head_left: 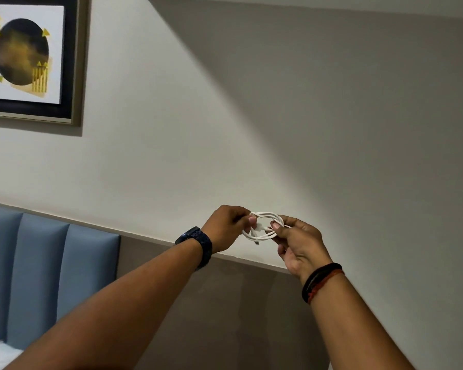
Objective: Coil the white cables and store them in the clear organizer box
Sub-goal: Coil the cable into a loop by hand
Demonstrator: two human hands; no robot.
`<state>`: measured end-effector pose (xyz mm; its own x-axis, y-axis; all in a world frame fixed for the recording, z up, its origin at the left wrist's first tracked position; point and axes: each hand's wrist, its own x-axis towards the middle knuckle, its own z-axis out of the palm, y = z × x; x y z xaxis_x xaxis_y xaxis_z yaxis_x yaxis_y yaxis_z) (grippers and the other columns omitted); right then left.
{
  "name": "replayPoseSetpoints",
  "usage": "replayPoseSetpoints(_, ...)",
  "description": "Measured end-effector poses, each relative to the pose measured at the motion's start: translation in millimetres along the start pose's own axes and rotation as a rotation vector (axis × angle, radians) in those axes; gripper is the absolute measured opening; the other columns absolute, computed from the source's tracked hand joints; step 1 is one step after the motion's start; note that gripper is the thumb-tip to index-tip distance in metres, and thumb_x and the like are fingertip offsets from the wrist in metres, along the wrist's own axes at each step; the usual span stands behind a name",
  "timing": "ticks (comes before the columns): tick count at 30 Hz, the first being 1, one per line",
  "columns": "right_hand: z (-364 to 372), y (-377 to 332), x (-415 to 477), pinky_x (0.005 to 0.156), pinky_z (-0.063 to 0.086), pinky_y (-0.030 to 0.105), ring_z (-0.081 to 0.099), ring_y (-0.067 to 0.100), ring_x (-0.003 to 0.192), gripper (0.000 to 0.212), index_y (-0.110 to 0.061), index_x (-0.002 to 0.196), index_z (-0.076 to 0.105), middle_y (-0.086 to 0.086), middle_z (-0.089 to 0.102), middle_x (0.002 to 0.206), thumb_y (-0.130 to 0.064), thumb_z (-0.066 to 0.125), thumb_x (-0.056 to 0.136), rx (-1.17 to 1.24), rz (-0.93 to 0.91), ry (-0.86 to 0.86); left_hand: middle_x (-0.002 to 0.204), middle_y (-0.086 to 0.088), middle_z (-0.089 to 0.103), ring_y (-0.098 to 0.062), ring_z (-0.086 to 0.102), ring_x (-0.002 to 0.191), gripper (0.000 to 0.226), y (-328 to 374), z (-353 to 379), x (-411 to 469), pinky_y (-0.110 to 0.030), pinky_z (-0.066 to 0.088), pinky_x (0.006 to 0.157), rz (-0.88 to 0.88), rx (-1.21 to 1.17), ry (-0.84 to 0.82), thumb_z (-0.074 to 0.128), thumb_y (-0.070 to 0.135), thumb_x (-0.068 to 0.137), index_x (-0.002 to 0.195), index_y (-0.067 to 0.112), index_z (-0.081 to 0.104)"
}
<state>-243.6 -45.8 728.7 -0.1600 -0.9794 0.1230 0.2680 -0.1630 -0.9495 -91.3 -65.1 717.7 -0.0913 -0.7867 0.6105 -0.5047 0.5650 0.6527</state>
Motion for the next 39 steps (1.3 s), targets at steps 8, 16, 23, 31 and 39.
replayPoseSetpoints(8, 0.0, 3.7, 1.4, 0.049, 0.027, 0.026, 0.053, 0.019, 0.063, 0.035, -0.012, 0.086, 0.066, 0.012, 0.064, 0.082, 0.018, 0.049, 0.081, 0.026, -0.027, -0.139, 0.077, 0.001, 0.068, -0.028, 0.064, 0.086, 0.024, -14.2, -5.6, 0.1, -0.04, 0.055, 0.08, -0.026, -0.055, -0.037, 0.052, 0.03, 0.094, 0.081, 0.021, 0.07)
replayPoseSetpoints(16, -4.7, 2.1, 2.0, 0.052, 0.036, 0.026, 0.052, 0.017, 0.061, 0.04, -0.012, 0.111, 0.062, 0.011, 0.061, 0.078, 0.013, 0.051, 0.082, -0.04, -0.009, -0.361, 0.075, 0.002, 0.064, -0.014, 0.061, 0.079, 0.025, -17.6, -7.3, 2.8, -0.027, 0.055, 0.073, -0.121, -0.241, -0.058, 0.052, 0.028, 0.095, 0.078, 0.022, 0.07)
replayPoseSetpoints(23, -3.1, 7.1, -5.1, 0.064, 0.049, 0.026, 0.06, 0.019, 0.082, 0.047, -0.019, 0.104, 0.063, 0.007, 0.063, 0.088, 0.005, 0.078, 0.066, -0.453, -0.279, -0.301, 0.073, -0.001, 0.064, -0.015, 0.063, 0.075, 0.027, -22.0, -6.5, 1.7, -0.03, 0.058, 0.077, -0.129, -0.271, -0.028, 0.053, 0.026, 0.095, 0.074, 0.019, 0.07)
replayPoseSetpoints(31, -10.0, 8.2, -5.5, 0.067, 0.056, 0.023, 0.07, 0.018, 0.079, 0.042, -0.017, 0.105, 0.065, 0.007, 0.072, 0.089, 0.004, 0.076, 0.071, -0.73, -0.364, -0.375, 0.073, -0.007, 0.066, -0.02, 0.066, 0.07, 0.03, -29.7, -7.0, -3.1, -0.031, 0.06, 0.075, -0.186, -0.287, 0.018, 0.053, 0.024, 0.095, 0.072, 0.016, 0.07)
replayPoseSetpoints(39, -16.7, 6.0, -2.4, 0.05, 0.039, 0.007, 0.06, -0.008, 0.059, 0.037, -0.022, 0.109, 0.064, -0.003, 0.075, 0.093, -0.003, 0.073, 0.078, -0.807, -0.409, -0.472, 0.069, -0.01, 0.06, -0.018, 0.064, 0.064, 0.027, -25.8, -4.1, -7.0, -0.029, 0.059, 0.065, -0.256, -0.497, 0.03, 0.055, 0.02, 0.094, 0.077, 0.005, 0.07)
